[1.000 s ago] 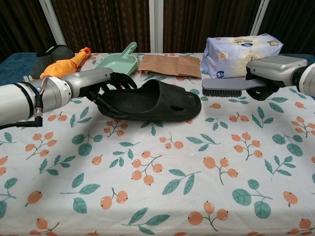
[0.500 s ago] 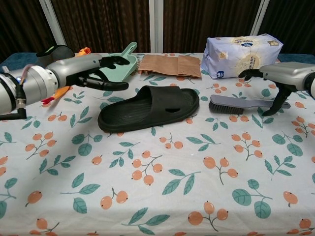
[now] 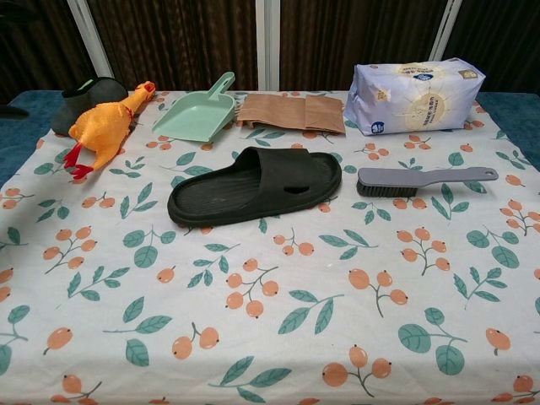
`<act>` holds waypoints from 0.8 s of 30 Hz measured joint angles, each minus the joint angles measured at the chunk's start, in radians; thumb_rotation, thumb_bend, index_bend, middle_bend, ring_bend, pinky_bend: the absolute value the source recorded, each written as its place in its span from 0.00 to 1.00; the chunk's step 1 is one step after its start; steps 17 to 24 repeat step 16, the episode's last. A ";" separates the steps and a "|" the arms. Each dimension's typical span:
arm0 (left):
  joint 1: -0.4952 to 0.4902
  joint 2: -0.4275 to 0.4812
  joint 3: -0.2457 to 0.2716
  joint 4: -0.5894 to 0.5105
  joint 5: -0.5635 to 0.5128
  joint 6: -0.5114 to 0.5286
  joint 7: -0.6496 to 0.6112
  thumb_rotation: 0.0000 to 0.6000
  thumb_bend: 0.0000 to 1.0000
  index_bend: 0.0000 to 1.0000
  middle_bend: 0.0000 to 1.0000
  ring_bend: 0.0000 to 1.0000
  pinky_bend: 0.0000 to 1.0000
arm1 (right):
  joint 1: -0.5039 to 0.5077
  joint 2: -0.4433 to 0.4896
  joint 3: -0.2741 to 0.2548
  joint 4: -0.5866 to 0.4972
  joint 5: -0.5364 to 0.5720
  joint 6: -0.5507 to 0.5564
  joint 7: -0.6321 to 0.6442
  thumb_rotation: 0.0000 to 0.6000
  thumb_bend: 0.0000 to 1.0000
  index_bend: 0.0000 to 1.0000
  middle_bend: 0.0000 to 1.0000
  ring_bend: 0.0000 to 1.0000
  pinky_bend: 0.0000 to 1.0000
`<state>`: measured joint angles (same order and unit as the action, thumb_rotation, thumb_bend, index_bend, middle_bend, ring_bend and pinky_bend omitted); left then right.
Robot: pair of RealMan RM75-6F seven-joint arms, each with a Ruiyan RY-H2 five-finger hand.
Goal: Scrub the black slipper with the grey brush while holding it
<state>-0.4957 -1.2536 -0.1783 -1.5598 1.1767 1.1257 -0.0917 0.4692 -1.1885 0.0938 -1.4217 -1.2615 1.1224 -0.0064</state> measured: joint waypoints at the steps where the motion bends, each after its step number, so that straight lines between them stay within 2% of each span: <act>1: 0.029 0.023 0.011 -0.012 -0.003 0.031 0.017 1.00 0.17 0.13 0.13 0.05 0.21 | -0.021 0.015 -0.006 -0.011 -0.008 0.023 0.008 1.00 0.40 0.15 0.26 0.20 0.29; 7: 0.166 0.075 0.076 -0.046 0.014 0.204 0.112 1.00 0.17 0.13 0.13 0.05 0.21 | -0.149 0.063 -0.050 -0.055 -0.065 0.181 0.049 1.00 0.40 0.09 0.20 0.11 0.20; 16: 0.362 0.086 0.189 -0.091 0.131 0.435 0.158 1.00 0.17 0.13 0.13 0.05 0.20 | -0.322 0.068 -0.094 -0.111 -0.124 0.375 0.073 1.00 0.42 0.08 0.20 0.09 0.16; 24: 0.362 0.086 0.189 -0.091 0.131 0.435 0.158 1.00 0.17 0.13 0.13 0.05 0.20 | -0.322 0.068 -0.094 -0.111 -0.124 0.375 0.073 1.00 0.42 0.08 0.20 0.09 0.16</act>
